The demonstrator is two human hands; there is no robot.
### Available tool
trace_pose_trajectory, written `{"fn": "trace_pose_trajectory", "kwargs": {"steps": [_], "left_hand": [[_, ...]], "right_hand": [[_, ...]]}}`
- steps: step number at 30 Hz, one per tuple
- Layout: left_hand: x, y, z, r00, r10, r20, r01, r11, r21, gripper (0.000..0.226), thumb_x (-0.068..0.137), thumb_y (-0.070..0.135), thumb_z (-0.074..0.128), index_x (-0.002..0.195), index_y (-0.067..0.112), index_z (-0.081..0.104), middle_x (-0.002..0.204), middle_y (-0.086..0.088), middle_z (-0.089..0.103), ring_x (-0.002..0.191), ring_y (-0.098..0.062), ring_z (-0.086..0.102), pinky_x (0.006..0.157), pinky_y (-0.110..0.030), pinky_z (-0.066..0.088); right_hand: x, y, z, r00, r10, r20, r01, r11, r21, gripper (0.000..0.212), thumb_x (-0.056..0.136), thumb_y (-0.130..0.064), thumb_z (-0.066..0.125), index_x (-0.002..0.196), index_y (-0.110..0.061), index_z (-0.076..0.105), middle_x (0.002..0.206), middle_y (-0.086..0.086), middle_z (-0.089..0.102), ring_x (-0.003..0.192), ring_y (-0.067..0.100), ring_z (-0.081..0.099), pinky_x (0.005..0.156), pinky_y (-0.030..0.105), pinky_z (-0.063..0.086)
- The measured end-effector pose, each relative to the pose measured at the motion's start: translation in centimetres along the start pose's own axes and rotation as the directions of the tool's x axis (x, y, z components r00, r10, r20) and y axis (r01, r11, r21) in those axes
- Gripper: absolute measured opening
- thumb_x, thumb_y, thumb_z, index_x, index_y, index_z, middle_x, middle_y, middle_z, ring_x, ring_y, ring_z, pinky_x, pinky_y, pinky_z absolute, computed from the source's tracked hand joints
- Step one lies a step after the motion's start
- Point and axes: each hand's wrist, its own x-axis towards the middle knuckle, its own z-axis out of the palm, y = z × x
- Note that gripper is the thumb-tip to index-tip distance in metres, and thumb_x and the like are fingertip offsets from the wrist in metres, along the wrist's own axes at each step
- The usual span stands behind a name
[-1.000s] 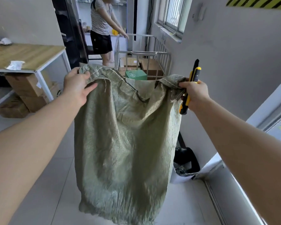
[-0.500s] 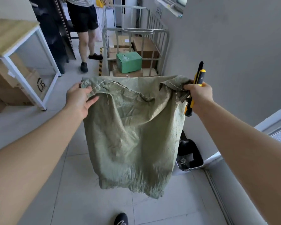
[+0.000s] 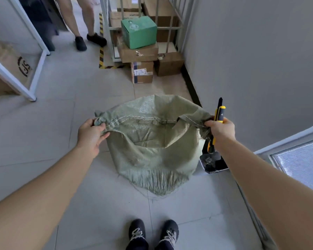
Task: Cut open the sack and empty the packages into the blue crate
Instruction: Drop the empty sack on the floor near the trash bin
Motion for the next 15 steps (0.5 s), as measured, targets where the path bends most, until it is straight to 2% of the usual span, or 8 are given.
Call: {"fn": "trace_pose_trajectory", "kwargs": {"steps": [2, 4, 6, 7, 10, 12, 15], "left_hand": [[0.9, -2.8, 0.0, 1.0, -0.015, -0.002, 0.015, 0.999, 0.049, 0.029, 0.093, -0.008, 0.046, 0.079, 0.017, 0.053, 0.088, 0.0, 0.058, 0.091, -0.019, 0.058, 0.085, -0.037, 0.051], [1.8, -5.8, -0.2, 1.0, -0.025, -0.01, 0.026, 0.993, 0.111, 0.03, 0.093, -0.008, 0.046, 0.079, 0.018, 0.054, 0.087, -0.001, 0.058, 0.082, -0.014, 0.057, 0.074, -0.029, 0.05], [2.7, -8.9, -0.2, 0.999, -0.036, -0.006, 0.037, 0.983, 0.178, 0.03, 0.092, -0.007, 0.049, 0.08, 0.019, 0.056, 0.087, 0.0, 0.059, 0.079, -0.012, 0.056, 0.07, -0.026, 0.048], [3.2, -10.6, -0.2, 0.999, -0.042, 0.0, 0.041, 0.976, 0.213, 0.028, 0.092, -0.006, 0.051, 0.08, 0.019, 0.057, 0.086, 0.001, 0.059, 0.078, -0.012, 0.055, 0.069, -0.024, 0.047], [4.3, -15.6, 0.0, 0.999, -0.053, 0.012, 0.046, 0.946, 0.322, 0.02, 0.089, -0.002, 0.057, 0.083, 0.017, 0.06, 0.082, 0.002, 0.06, 0.075, -0.011, 0.052, 0.066, -0.023, 0.041], [5.3, -18.9, 0.2, 0.997, -0.076, 0.015, 0.065, 0.926, 0.371, 0.017, 0.09, 0.001, 0.058, 0.087, 0.018, 0.061, 0.086, 0.001, 0.061, 0.08, -0.014, 0.053, 0.07, -0.026, 0.041], [6.5, -23.6, 0.5, 0.984, -0.175, 0.03, 0.146, 0.891, 0.431, 0.017, 0.094, 0.005, 0.055, 0.103, 0.019, 0.058, 0.105, -0.005, 0.059, 0.096, -0.019, 0.053, 0.083, -0.035, 0.045]], "right_hand": [[1.0, 3.0, 0.5, 1.0, 0.03, -0.008, -0.03, 0.999, -0.027, 0.018, 0.077, 0.002, 0.064, 0.095, 0.005, 0.062, 0.08, 0.012, 0.057, 0.074, 0.024, 0.052, 0.072, 0.038, 0.049], [2.1, 6.0, 1.0, 0.999, 0.054, 0.0, -0.054, 0.997, -0.058, 0.026, 0.077, 0.002, 0.064, 0.101, 0.011, 0.059, 0.079, 0.013, 0.055, 0.071, 0.024, 0.051, 0.067, 0.034, 0.045], [3.2, 9.0, 1.6, 0.996, 0.087, 0.012, -0.086, 0.992, -0.097, 0.011, 0.078, 0.004, 0.062, 0.089, 0.005, 0.061, 0.07, 0.014, 0.054, 0.061, 0.025, 0.05, 0.059, 0.029, 0.042], [3.6, 10.5, 2.0, 0.994, 0.104, 0.015, -0.102, 0.988, -0.117, 0.007, 0.078, 0.004, 0.061, 0.08, -0.002, 0.061, 0.065, 0.012, 0.053, 0.056, 0.025, 0.048, 0.056, 0.028, 0.041], [5.4, 15.3, 3.1, 0.992, 0.12, 0.039, -0.111, 0.976, -0.186, 0.015, 0.077, 0.002, 0.062, 0.073, -0.013, 0.059, 0.061, 0.006, 0.052, 0.06, 0.023, 0.046, 0.054, 0.028, 0.037], [6.4, 18.3, 3.8, 0.988, 0.147, 0.037, -0.136, 0.967, -0.217, 0.01, 0.078, 0.0, 0.062, 0.078, -0.01, 0.06, 0.062, 0.005, 0.05, 0.058, 0.022, 0.044, 0.051, 0.028, 0.034], [7.8, 22.8, 4.7, 0.98, 0.197, 0.035, -0.182, 0.948, -0.263, 0.009, 0.077, 0.001, 0.061, 0.084, -0.005, 0.062, 0.057, 0.007, 0.046, 0.045, 0.02, 0.04, 0.045, 0.026, 0.032]]}}
